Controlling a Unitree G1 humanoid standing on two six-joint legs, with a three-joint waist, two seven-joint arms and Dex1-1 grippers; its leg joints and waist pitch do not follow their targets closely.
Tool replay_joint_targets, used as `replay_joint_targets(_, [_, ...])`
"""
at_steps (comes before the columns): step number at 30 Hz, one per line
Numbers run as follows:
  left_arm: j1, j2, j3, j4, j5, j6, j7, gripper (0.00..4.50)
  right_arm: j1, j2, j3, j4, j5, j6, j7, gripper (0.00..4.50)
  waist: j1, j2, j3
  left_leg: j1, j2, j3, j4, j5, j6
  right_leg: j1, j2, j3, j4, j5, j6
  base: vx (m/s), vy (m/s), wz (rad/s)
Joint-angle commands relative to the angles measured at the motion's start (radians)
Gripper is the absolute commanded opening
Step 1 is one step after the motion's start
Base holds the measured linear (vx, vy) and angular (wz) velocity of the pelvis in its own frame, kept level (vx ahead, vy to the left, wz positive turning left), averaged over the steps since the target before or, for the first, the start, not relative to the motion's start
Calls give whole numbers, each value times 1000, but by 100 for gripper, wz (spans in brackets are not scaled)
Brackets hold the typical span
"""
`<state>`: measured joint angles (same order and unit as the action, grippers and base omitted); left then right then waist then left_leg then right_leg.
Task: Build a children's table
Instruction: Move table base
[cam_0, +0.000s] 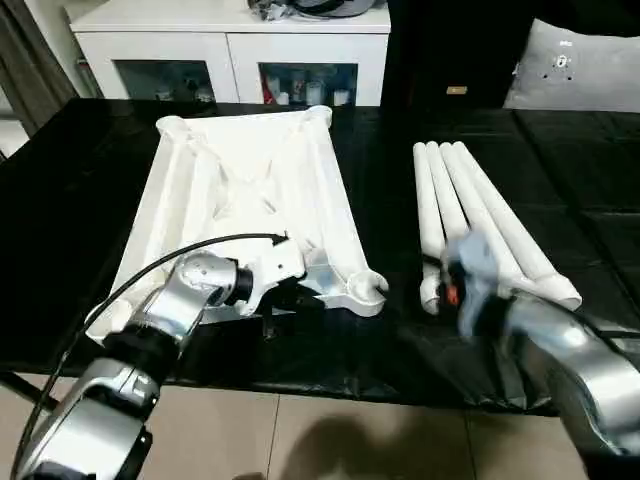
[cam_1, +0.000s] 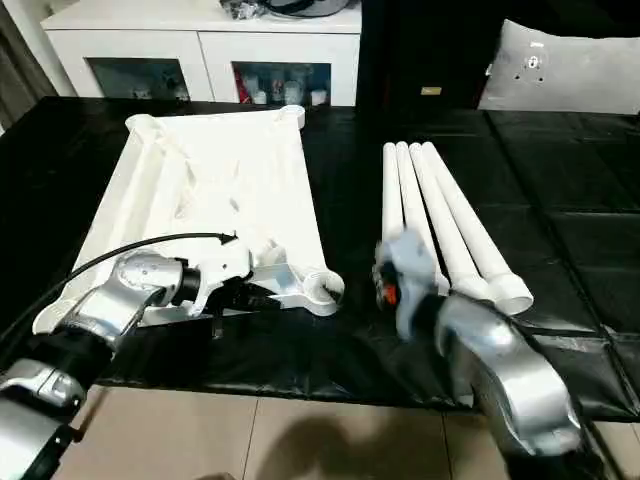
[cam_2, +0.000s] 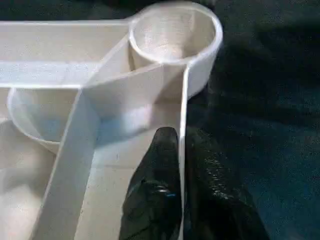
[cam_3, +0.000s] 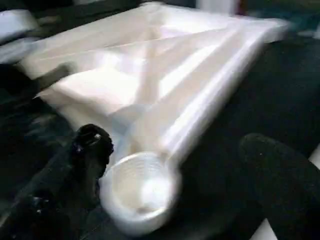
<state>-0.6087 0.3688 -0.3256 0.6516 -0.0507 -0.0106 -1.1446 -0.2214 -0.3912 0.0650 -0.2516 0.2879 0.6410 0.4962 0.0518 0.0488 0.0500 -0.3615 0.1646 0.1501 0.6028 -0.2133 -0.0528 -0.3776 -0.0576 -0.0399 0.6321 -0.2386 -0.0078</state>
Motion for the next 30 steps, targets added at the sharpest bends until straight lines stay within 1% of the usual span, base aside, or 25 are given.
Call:
replay_joint_targets(1, [16,2,39,-95,-57,40,-12,64,-78,32,-19,25,-21,131,-104,450,1,-9,-69,4,54,-15,-62,30,42,56,-81,48,-52,180,-285,0,0,0])
replay_joint_targets(2, [24,5,50,-121,-73,58,-17,77,-105,45,-21,40,-20,165,-123,450,3,-5,-71,6,54,-14,-60,35,43,55,-82,48,-51,189,-286,0,0,0])
replay_joint_targets(4, [34,11,64,-156,-89,81,-19,103,-141,63,-25,65,-25,205,-155,450,6,-6,-69,1,52,-11,-58,47,47,55,-82,49,-50,213,-286,0,0,0])
replay_joint_targets(5, [43,17,70,-182,-95,95,-16,108,-166,73,-23,89,-42,228,-180,450,7,-6,-68,2,52,-10,-58,38,45,55,-82,50,-51,207,-283,0,0,0])
replay_joint_targets(6, [52,24,77,-211,-103,114,-14,113,-193,80,-20,121,-60,247,-200,450,9,-3,-68,3,53,-11,-60,34,36,54,-81,49,-50,195,-281,0,0,0])
replay_joint_targets(7, [57,27,81,-227,-106,125,-13,113,-207,85,-19,137,-70,258,-211,450,8,-3,-69,4,53,-10,-59,34,29,54,-81,48,-49,195,-282,0,0,0])
replay_joint_targets(8, [73,34,95,-275,-118,160,2,123,-245,96,-23,191,-94,272,-244,450,9,-2,-68,4,52,-9,-60,31,20,54,-79,48,-51,191,-277,0,0,0])
replay_joint_targets(9, [78,36,99,-289,-121,170,6,135,-256,100,-24,205,-101,277,-254,450,8,-2,-70,6,54,-10,-59,34,9,54,-81,49,-46,197,-280,0,0,0])
replay_joint_targets(10, [94,44,106,-339,-129,213,20,146,-287,110,-35,251,-109,303,-280,450,7,-2,-69,5,52,-9,-60,30,-3,56,-81,49,-47,195,-276,0,0,0])
replay_joint_targets(11, [119,57,112,-413,-134,279,45,154,-328,118,-44,313,-120,333,-310,450,7,-3,-67,4,50,-9,-62,29,-2,56,-79,48,-49,191,-273,0,0,0])
replay_joint_targets(12, [127,61,113,-435,-135,297,51,154,-339,120,-47,331,-122,343,-318,450,7,0,-69,6,52,-10,-61,29,-9,56,-80,48,-46,193,-275,0,0,0])
replay_joint_targets(13, [144,68,115,-481,-141,322,61,157,-359,128,-59,365,-123,358,-338,450,7,-2,-67,4,50,-8,-61,26,-13,56,-79,48,-49,184,-272,0,0,0])
replay_joint_targets(14, [160,68,119,-520,-145,341,76,166,-374,131,-66,394,-129,363,-358,450,7,-8,-66,2,50,-7,-63,25,-15,58,-77,49,-50,185,-270,0,0,0])
replay_joint_targets(17, [205,68,117,-624,-149,392,112,200,-407,147,-90,457,-126,375,-376,450,11,-7,-69,1,49,-6,-60,40,-9,59,-76,49,-46,206,-265,0,0,0])
replay_joint_targets(18, [218,67,114,-652,-150,407,121,200,-414,150,-91,474,-128,375,-376,450,10,-12,-68,-2,49,-6,-61,43,-2,60,-75,48,-46,209,-264,0,0,0])
replay_joint_targets(19, [228,64,110,-669,-153,412,124,200,-417,155,-94,488,-127,373,-377,450,11,-12,-68,0,48,-4,-60,43,3,58,-74,48,-47,203,-261,0,0,0])
replay_joint_targets(20, [228,64,110,-669,-153,412,124,211,-417,155,-94,488,-127,373,-377,450,11,-12,-68,0,48,-4,-60,43,3,58,-74,48,-47,203,-261,0,0,0])
replay_joint_targets(21, [248,61,104,-706,-157,438,133,225,-428,165,-100,526,-127,368,-381,450,10,-12,-68,0,48,-5,-60,38,5,57,-75,48,-46,189,-260,0,0,0])
replay_joint_targets(22, [250,60,102,-711,-156,442,136,232,-429,168,-102,536,-121,366,-374,450,10,-12,-66,-1,48,-4,-61,33,4,58,-75,47,-49,178,-260,0,0,0])
replay_joint_targets(23, [253,61,101,-718,-157,449,140,235,-432,170,-103,544,-117,365,-371,450,10,-13,-66,-1,48,-4,-61,33,5,57,-74,47,-49,167,-256,0,0,0])
replay_joint_targets(25, [256,60,99,-727,-155,461,153,235,-438,172,-100,566,-118,365,-371,450,11,-10,-65,1,47,-3,-61,27,3,55,-73,47,-51,155,-253,0,0,0])
replay_joint_targets(26, [259,59,98,-738,-153,474,164,235,-443,174,-99,585,-124,360,-376,450,10,-11,-65,0,46,-3,-61,20,0,56,-73,47,-52,147,-254,0,0,0])
replay_joint_targets(27, [264,60,94,-751,-148,488,178,235,-452,182,-111,616,-122,368,-383,450,9,-9,-65,1,46,-3,-61,17,-4,55,-73,47,-51,141,-256,0,0,0])
replay_joint_targets(29, [268,62,89,-765,-143,505,189,235,-463,189,-121,645,-123,375,-387,450,8,-11,-66,-2,45,-3,-61,13,-8,57,-74,47,-52,131,-256,0,0,0])
replay_joint_targets(30, [267,63,88,-766,-140,510,192,235,-467,190,-121,655,-125,377,-386,450,8,-11,-65,-1,46,-3,-61,13,-8,56,-73,47,-52,130,-255,0,0,0])
